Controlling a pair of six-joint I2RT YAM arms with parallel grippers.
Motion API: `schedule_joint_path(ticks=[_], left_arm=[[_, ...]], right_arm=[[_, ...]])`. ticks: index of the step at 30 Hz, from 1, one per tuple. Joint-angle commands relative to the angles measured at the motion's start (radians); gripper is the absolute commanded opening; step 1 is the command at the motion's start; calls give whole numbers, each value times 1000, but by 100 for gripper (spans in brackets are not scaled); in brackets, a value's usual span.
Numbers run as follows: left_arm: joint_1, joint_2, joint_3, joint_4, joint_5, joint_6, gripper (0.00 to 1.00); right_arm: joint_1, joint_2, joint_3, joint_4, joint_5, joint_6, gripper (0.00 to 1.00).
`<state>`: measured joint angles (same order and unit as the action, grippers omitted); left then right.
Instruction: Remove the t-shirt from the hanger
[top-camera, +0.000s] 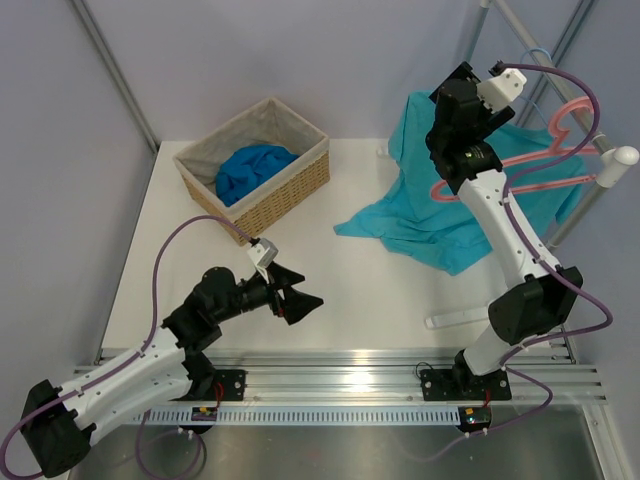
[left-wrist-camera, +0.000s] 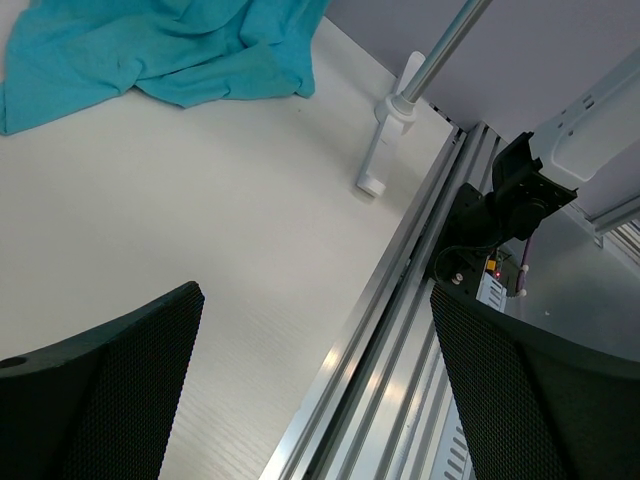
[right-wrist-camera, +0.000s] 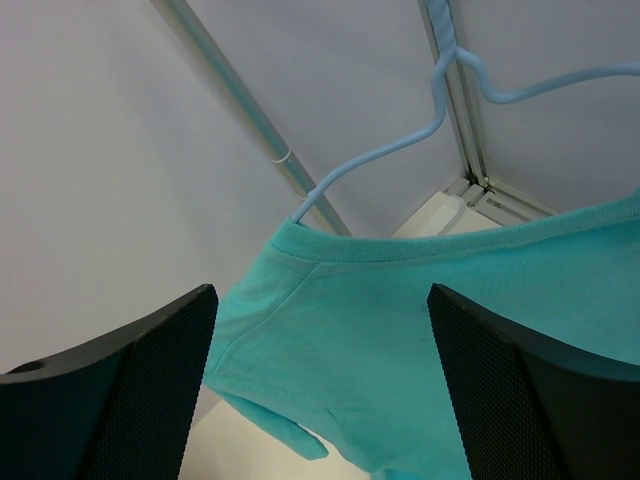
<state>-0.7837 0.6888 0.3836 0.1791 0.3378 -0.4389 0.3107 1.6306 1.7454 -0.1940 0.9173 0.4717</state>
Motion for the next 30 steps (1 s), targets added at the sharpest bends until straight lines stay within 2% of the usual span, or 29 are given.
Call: schedule_joint_path(ticks=[1, 6, 10, 16, 23, 26, 30], left_arm=[[-6, -11, -6, 65, 23, -9, 99], [-6, -14, -3, 65, 24, -14, 99], [-5, -18, -5, 63, 21, -14, 99], [-5, -15, -3, 65, 21, -12, 99], [-6, -18, -5, 57, 9, -1, 99], [-5, -23, -11, 59, 13, -6, 99], [-6, -29, -12, 59, 10, -8, 99]], right_arm=[[-16, 5, 32, 80, 61, -18, 92], [-38, 60, 104, -16, 61, 24, 92], [-47, 72, 91, 27, 55, 15, 87], [-47, 86, 103, 27, 66, 5, 66], [-48, 48, 51, 123, 12, -45, 41], [-48, 40, 45, 148, 2, -83, 39], [-48, 29, 43, 160, -1, -117, 29]])
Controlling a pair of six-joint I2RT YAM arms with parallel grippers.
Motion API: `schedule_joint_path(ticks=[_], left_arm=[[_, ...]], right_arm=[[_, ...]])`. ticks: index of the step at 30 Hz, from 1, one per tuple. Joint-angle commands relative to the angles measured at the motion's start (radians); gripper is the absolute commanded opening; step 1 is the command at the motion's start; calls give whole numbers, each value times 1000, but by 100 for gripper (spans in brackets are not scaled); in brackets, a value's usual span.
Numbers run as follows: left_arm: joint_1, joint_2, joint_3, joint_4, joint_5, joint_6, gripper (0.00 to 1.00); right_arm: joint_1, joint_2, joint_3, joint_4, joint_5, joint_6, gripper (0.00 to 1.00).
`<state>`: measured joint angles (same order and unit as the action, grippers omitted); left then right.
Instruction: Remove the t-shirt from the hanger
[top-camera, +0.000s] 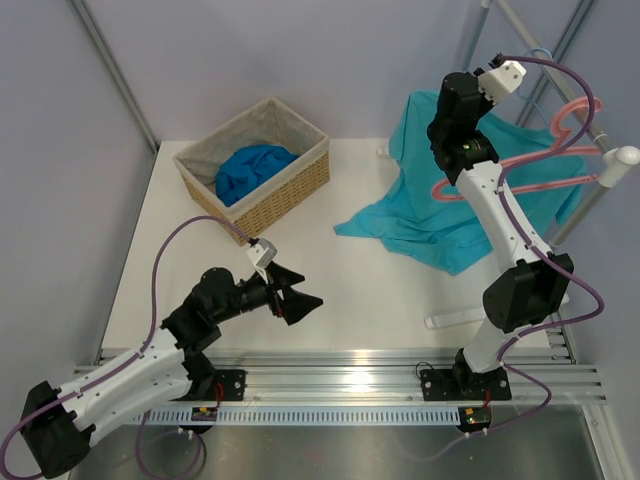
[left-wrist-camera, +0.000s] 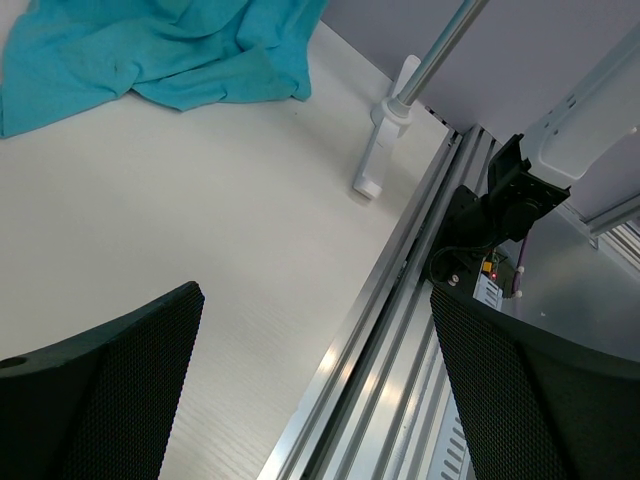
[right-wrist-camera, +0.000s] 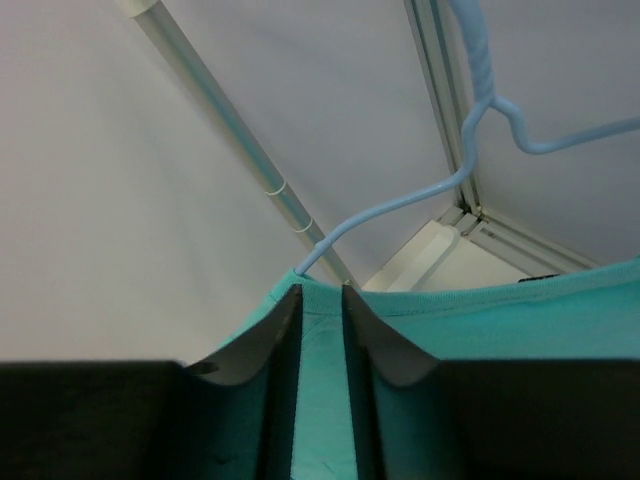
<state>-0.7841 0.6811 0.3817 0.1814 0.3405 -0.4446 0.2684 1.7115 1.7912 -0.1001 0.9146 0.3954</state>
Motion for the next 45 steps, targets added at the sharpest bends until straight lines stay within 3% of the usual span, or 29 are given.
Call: schedule_joint_path(ticks=[1, 3, 9, 13, 14, 16, 18, 22, 30, 42, 45], left_arm=[[-4, -22, -10, 56, 8, -3, 99], [-6, -23, -12, 56, 6, -3, 99], [-6, -23, -14, 58, 2, -5, 99], [-6, -23, -7, 58, -3, -6, 99], [-4, -23, -6, 58, -6, -6, 99], [-6, -18, 9, 37, -40, -6, 99], [-6, -9, 45, -3, -60, -5, 99], [-4, -17, 65, -19, -49, -9, 99], [-6, 14, 37, 27, -40, -11, 99], [-6, -12, 20, 30, -20, -6, 99], [-6, -22, 14, 32, -21, -6, 99]], right_arm=[[-6, -55, -7, 72, 0, -52, 20], [-5, -67, -21, 83, 6, -53, 0], [-6, -90, -26, 66, 44, -34, 0], [-6, -86, 3, -40, 102, 25, 2], [-6, -70, 46, -91, 113, 49, 28], [-6, -47, 126, -256, 157, 152, 57], [-6, -20, 164, -335, 184, 238, 61], [-6, 2, 215, -405, 240, 298, 60], [-6, 48, 241, -303, 263, 217, 62], [-14, 145, 286, -170, 302, 183, 55], [-12, 168, 310, -145, 306, 148, 48]])
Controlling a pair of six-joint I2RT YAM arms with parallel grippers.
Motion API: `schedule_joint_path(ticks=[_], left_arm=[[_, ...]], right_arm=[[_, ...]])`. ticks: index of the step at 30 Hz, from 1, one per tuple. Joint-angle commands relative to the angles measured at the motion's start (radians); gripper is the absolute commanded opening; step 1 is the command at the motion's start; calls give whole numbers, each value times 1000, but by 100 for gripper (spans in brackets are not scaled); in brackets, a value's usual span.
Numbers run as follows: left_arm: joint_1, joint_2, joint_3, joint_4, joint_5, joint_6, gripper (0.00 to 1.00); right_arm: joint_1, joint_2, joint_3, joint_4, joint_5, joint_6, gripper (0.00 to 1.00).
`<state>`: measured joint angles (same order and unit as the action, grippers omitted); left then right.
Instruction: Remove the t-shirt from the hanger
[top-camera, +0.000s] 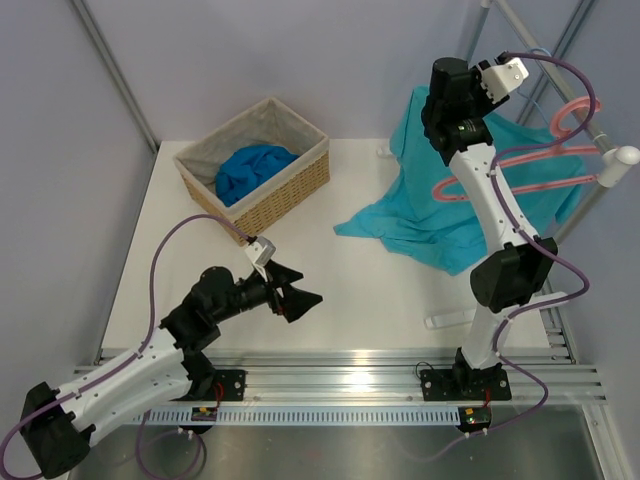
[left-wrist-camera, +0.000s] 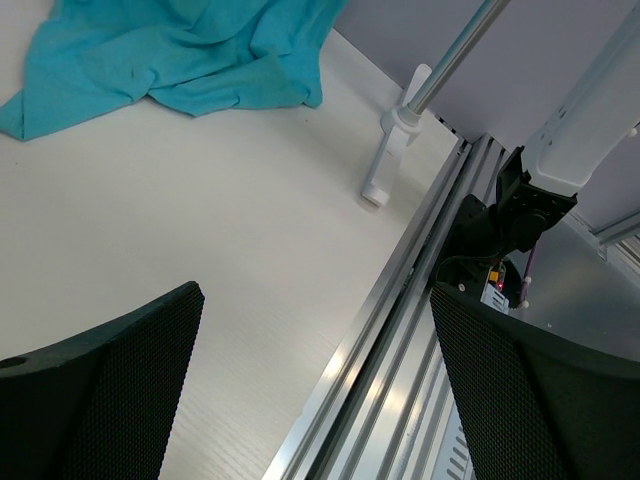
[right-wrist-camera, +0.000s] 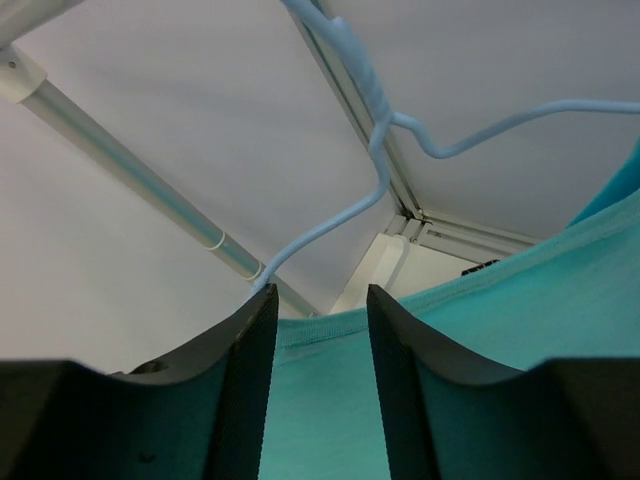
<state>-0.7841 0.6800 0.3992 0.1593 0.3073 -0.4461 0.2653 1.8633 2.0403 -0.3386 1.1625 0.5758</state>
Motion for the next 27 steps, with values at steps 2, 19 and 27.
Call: schedule_joint_path(ticks=[2, 19, 27], left_arm=[[-6, -22, -10, 60, 10, -5, 99], [-6, -7, -5, 77, 13, -14, 99], [-6, 44, 168, -25, -10, 70, 99]], right_arm=[[-9, 23, 64, 117, 68, -48, 36], [-9, -124, -141, 235, -114, -142, 0], [-8, -266, -112, -31, -471, -175, 4]])
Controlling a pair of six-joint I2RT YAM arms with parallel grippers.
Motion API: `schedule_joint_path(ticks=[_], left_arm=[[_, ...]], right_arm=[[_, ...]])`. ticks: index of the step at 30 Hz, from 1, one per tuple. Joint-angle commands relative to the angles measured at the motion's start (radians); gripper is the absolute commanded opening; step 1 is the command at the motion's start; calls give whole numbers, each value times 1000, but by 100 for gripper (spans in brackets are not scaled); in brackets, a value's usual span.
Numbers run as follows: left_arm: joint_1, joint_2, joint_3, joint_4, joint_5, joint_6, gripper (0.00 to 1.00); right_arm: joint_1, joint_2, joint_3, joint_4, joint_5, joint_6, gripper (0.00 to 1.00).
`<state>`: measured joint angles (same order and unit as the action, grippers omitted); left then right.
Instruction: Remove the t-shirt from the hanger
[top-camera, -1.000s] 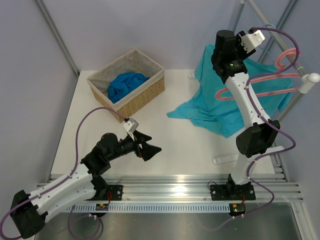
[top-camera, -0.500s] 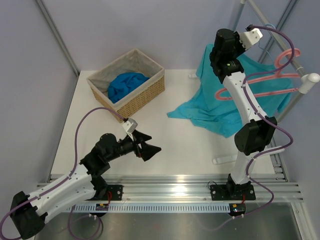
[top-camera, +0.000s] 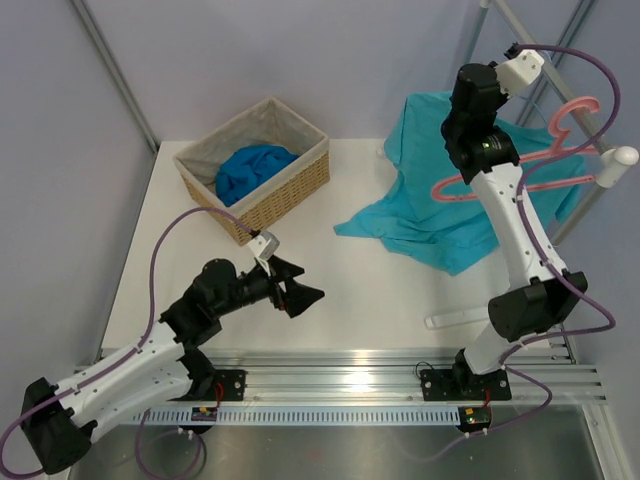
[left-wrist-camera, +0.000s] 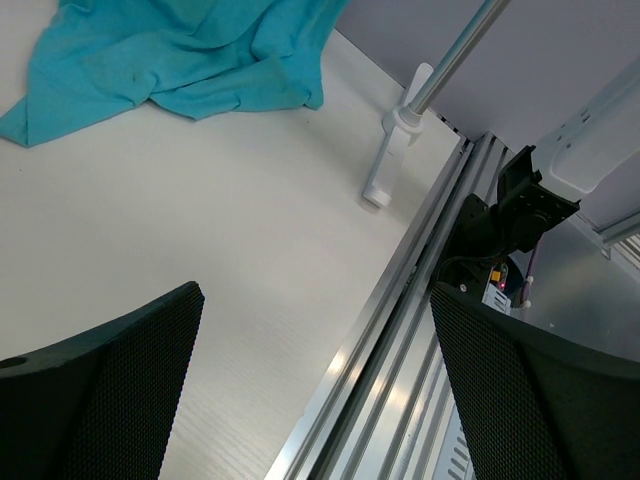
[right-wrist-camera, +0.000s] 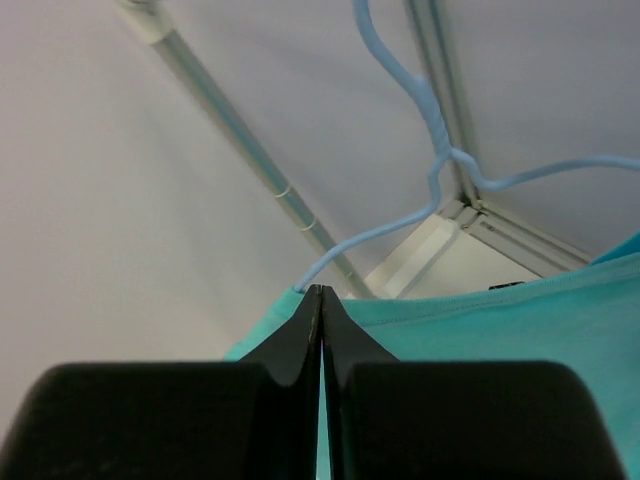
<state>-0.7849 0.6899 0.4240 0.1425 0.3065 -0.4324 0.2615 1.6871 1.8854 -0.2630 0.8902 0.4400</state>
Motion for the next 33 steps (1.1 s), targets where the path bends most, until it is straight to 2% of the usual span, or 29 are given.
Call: schedule_joint_path(ticks=[1, 2, 4, 5, 7, 10, 12, 14, 15, 17, 20, 23, 24, 25, 27, 28, 30, 33], left_arm=[[-5, 58, 201, -39, -24, 82, 99], [-5, 113, 317, -67, -49, 130, 99], [-5, 172, 416, -99, -107, 171, 99], [-4, 231, 505, -103, -121, 204, 99], [-2, 298, 588, -106, -124, 228, 99], [-2, 446, 764, -110, -22, 320, 99], [-2, 560, 916, -197, 31, 419, 99], [-2, 617, 993, -254, 26, 475, 99], [-2, 649, 1022, -267, 14, 475, 99], [-4, 660, 1010, -236, 28, 445, 99], [-2, 636, 931, -175, 74, 350, 99], [-2, 580, 784, -92, 8, 208, 99], [-4, 547, 674, -49, 19, 175, 99], [-4, 531, 617, 51, 29, 125, 99], [-5, 519, 534, 118, 66, 86, 99], [-7, 522, 506, 115, 72, 80, 99], [-17, 533, 510, 69, 68, 96, 99], [-33, 530, 498, 51, 65, 103, 99]], right_arm=[[-5, -110, 25, -134, -245, -62, 22], [-5, -159, 6, -136, -293, -99, 34], [-5, -223, -15, -191, -388, -116, 50], [-5, -239, -16, -221, -407, -136, 51], [-5, -280, -54, -261, -474, -144, 54], [-5, -319, -20, -378, -631, -156, 63], [-5, -331, -12, -410, -718, -147, 77], [-5, -294, 43, -450, -659, -117, 86], [-5, -273, 69, -479, -523, -89, 87], [-5, -224, 124, -490, -414, 3, 88], [-5, -216, 83, -375, -324, 57, 88], [-5, -184, 49, -250, -113, 83, 86], [-5, -150, 43, -172, -29, 39, 86], [-5, -130, 35, -104, -7, -9, 86], [-5, -87, 20, 87, 12, -143, 87], [-5, -32, 38, 109, 33, -231, 87], [-5, 44, 111, 119, 121, -282, 87], [-5, 98, 152, 140, 165, -276, 86]])
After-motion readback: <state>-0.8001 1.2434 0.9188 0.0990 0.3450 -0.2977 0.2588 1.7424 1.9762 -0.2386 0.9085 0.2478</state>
